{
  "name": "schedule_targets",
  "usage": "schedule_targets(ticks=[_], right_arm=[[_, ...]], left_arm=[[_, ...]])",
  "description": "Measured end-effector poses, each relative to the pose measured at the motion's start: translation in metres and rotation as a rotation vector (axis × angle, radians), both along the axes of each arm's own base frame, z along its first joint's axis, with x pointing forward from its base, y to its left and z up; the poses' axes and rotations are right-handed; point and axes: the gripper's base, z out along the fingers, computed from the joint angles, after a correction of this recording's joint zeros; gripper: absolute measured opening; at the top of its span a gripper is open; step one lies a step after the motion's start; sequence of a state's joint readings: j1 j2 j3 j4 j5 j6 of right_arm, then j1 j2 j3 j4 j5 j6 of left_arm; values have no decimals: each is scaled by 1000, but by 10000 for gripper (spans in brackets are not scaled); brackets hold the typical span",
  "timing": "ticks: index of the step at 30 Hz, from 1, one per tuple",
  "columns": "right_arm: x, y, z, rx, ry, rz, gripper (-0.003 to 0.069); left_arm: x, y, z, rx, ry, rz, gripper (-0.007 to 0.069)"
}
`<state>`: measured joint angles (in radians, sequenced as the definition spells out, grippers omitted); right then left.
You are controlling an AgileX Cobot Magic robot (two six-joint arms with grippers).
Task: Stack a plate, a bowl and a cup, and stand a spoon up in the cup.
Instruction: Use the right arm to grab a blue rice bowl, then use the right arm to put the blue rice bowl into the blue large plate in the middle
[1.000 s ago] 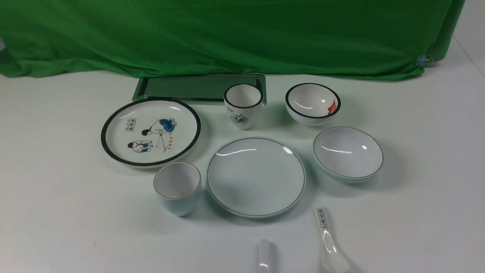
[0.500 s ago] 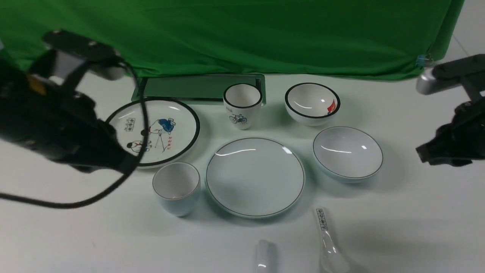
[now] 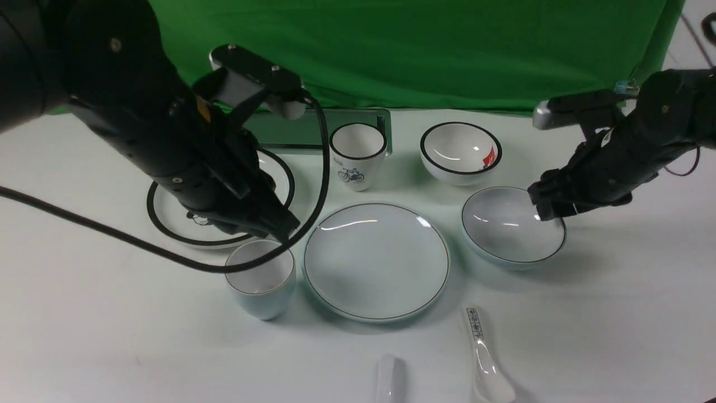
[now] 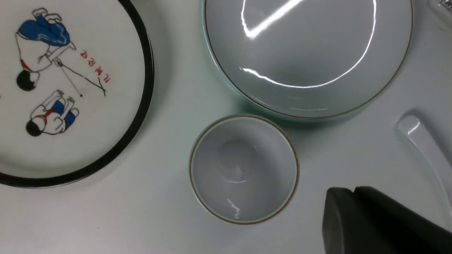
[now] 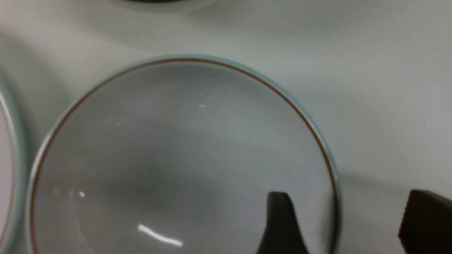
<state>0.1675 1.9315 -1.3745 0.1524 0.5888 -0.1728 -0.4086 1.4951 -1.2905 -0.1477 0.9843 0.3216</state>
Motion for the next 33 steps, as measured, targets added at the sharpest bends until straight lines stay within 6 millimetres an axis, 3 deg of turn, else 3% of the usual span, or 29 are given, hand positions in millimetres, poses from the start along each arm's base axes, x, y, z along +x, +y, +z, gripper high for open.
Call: schedule_targets(ticks=[1,3,5,7,13,15,20,23,25,33], right_arm=[[3,1,-13,-4,32,-1,374],[3,3,-22,-9,65,4,273],[3,7,-20,-2,64,8,142],[2,11,-9,16,38,8,83],[-8,17,20,21,6,58,73],[-17,28,48,90,-42,115,73],[-28,65,71,206,-95,235,73],[-32,99,60,232,-108,305,73],[-30,111,48,232,-107,316,73],[-19,141,-1,222,-29,324,73]], left_arm=[[1,0,-1,8,-3,-1,-28],[1,1,-1,14,-9,-3,-28],[2,1,-1,17,-11,-3,-28],[2,1,-1,19,-11,-3,-28],[1,1,-2,24,2,-5,-28],[0,2,-2,32,12,-7,-28],[-1,3,-3,48,26,-11,-28],[-1,4,-3,62,27,-13,-28],[-2,4,-4,63,29,-13,-28],[-3,5,-4,68,40,-15,-28]])
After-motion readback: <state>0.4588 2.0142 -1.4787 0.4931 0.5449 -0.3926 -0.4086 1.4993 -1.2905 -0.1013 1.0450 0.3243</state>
